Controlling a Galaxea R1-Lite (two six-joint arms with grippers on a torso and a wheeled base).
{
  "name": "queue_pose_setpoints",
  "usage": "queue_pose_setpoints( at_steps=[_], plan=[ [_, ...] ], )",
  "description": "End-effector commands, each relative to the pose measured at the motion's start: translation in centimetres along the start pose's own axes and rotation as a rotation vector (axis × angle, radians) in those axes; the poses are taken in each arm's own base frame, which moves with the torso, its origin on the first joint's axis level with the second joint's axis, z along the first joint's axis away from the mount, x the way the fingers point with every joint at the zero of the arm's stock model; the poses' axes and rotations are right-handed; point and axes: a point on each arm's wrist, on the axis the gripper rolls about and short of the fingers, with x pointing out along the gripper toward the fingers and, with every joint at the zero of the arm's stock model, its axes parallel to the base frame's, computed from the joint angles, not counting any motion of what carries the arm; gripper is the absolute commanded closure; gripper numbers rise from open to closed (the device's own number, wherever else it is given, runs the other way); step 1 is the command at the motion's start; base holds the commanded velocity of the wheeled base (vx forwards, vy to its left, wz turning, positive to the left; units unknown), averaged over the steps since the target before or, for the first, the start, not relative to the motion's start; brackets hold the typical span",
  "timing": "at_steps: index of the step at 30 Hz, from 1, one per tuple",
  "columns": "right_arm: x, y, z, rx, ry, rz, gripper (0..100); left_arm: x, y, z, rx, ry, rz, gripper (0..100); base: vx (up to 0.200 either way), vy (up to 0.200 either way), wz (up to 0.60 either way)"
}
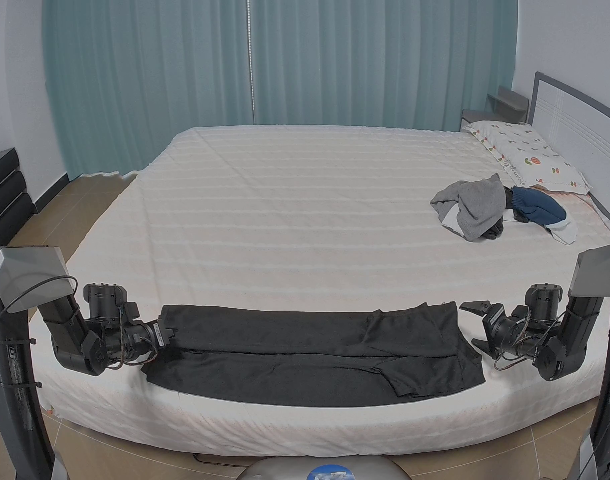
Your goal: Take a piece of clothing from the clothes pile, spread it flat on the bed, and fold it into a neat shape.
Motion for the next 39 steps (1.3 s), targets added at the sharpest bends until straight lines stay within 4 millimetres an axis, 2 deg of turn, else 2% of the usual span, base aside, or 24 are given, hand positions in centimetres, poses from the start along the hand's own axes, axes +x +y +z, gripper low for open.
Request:
queue_pose_setpoints(
  at_steps=[1,10,16,20,24,28,35,39],
  plan=[
    [0.0,0.0,0.0,0.0,0.001,0.001,0,-0.2,-0.1,0.2,0.001,-0.008,0.0,100,0.0,0.0,0.0],
    [0.0,0.0,0.0,0.0,0.001,0.001,0,-1.0,-0.5,0.7,0.003,-0.023,-0.006,100,0.0,0.0,0.0],
    [0.0,0.0,0.0,0.001,0.0,0.0,0,-1.0,-0.5,0.7,0.002,-0.026,-0.006,100,-0.2,0.0,0.0],
    [0.0,0.0,0.0,0.001,0.0,0.0,0,-0.9,-0.5,0.8,0.0,-0.029,-0.009,100,0.0,0.0,0.0],
    [0.0,0.0,0.0,0.001,0.0,0.0,0,-0.8,-1.4,1.5,-0.086,-0.056,-0.035,100,0.0,0.0,0.0],
    [0.0,0.0,0.0,0.001,0.0,0.0,0,-0.9,-1.9,1.8,-0.101,-0.063,-0.049,100,0.0,0.0,0.0],
    [0.0,0.0,0.0,0.001,0.0,0.0,0,-1.3,-3.3,2.0,-0.105,-0.071,-0.078,100,0.0,-0.2,0.0],
    [0.0,0.0,0.1,0.0,-0.001,0.001,0,-2.1,-4.3,2.8,-0.129,-0.107,-0.092,100,0.0,-0.2,0.0]
  ],
)
